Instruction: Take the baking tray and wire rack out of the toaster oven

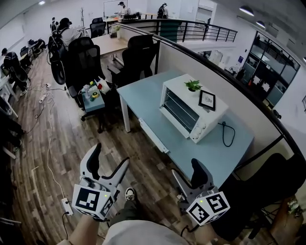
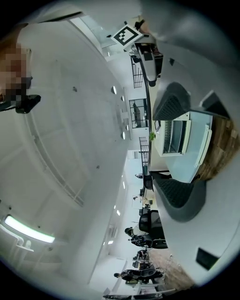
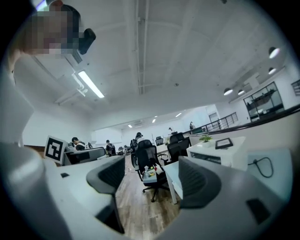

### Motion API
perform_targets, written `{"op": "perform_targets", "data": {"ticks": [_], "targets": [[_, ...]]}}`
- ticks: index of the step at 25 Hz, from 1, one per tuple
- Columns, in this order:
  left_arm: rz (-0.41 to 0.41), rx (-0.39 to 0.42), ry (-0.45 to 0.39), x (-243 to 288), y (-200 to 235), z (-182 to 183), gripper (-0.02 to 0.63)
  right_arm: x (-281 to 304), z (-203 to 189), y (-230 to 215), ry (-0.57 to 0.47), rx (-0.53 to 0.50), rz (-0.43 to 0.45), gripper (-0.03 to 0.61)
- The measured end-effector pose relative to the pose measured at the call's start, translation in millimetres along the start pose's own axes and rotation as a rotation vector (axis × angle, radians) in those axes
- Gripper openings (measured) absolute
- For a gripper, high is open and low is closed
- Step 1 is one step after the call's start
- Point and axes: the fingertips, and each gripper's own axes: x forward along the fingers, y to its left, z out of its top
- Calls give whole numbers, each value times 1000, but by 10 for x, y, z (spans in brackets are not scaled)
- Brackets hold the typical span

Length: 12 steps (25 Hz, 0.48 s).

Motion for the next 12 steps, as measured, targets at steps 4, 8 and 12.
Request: {"op": "perform_targets", "data": {"ticks": [4, 8, 12], "targets": [[-56, -66, 28, 491, 356, -91, 374, 538, -64, -235, 22, 83, -68, 345], [-114, -95, 53, 981, 706, -213, 374, 1034, -210, -573, 44, 174, -158, 331], [-177, -97, 75, 1462, 963, -365, 374, 1416, -325, -793, 35, 262, -223, 327]]}}
